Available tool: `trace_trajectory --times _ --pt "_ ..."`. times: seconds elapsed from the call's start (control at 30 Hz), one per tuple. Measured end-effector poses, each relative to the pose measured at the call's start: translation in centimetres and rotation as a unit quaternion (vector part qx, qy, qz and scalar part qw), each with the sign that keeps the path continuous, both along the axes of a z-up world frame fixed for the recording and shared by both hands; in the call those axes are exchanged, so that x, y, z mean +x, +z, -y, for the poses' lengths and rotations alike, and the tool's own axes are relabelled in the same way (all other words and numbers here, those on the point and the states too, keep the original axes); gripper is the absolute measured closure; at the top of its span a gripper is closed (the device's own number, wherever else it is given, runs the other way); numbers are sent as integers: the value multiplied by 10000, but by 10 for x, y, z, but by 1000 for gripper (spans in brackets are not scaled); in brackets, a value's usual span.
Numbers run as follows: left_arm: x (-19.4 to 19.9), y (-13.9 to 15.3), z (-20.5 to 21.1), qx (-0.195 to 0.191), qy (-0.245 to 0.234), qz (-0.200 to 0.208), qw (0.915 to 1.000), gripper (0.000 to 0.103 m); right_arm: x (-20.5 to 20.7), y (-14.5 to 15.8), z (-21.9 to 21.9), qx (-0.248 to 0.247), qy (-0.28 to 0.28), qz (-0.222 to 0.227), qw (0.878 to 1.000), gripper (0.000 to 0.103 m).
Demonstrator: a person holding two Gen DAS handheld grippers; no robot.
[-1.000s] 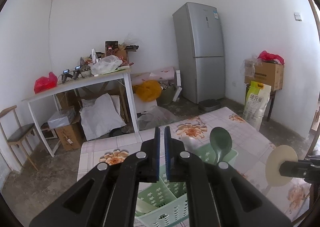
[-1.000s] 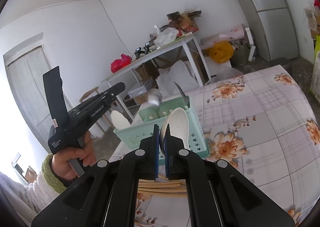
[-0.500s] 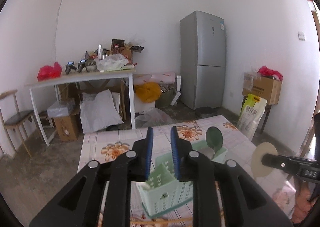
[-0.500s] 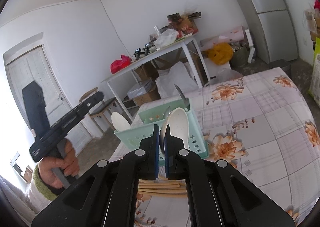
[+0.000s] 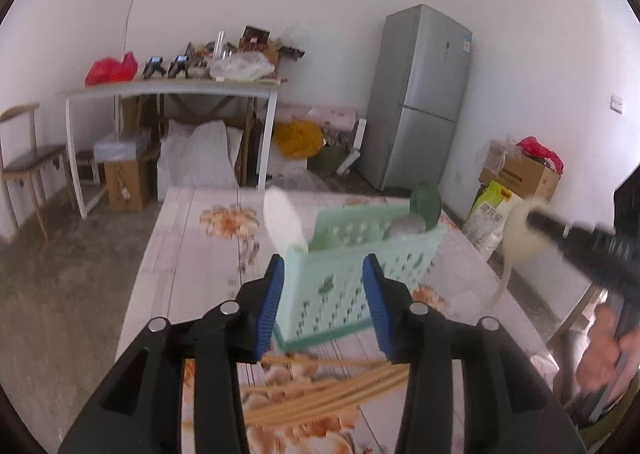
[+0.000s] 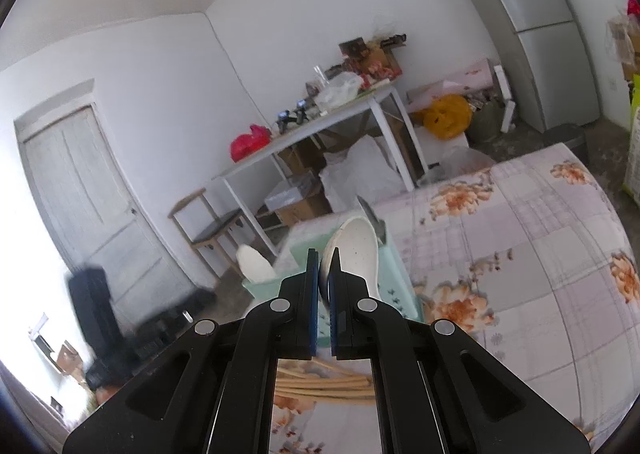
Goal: Organize utensils
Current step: 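Move the right tool down toward the wooden chopsticks on the table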
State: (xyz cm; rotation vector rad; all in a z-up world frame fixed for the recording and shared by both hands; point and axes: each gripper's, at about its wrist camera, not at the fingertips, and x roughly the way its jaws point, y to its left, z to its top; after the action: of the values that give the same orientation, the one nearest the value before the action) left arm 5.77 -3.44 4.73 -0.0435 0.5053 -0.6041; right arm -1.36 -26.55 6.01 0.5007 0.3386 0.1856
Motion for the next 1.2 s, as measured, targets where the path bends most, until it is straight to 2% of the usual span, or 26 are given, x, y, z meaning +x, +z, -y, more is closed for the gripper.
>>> trace_trajectory --times 0.17,0.33,0.47,0.57,0.7,0.8,1.0,1.13,1.2 --pt "-4 -15 -6 -95 60 -264 9996 57 6 35 4 238 308 489 9980 100" --pt "-5 -20 -11 -128 91 -322 9994 53 18 73 3 477 761 1088 9900 100" --pt "-3 -24 -20 -199 147 -371 9990 52 36 94 -2 735 1183 1448 9796 100" --pt "1 -27 -26 -226 202 -420 9987 52 55 97 -12 701 1339 1497 9771 100" --pt "3 -32 -32 -241 252 -483 9982 51 87 79 -24 719 1513 1190 9787 100" --pt "5 -36 -35 -261 283 -553 9977 51 110 53 -30 736 1531 788 9823 100" --pt "7 -39 -39 -257 341 -592 9973 50 133 11 -35 631 1441 167 9874 99" --pt "7 -40 -39 -238 363 -608 9972 49 145 -10 -43 375 1487 -414 9873 89" --pt "7 -40 -39 -220 376 -610 9972 48 142 -14 -45 185 1397 -603 9882 65"
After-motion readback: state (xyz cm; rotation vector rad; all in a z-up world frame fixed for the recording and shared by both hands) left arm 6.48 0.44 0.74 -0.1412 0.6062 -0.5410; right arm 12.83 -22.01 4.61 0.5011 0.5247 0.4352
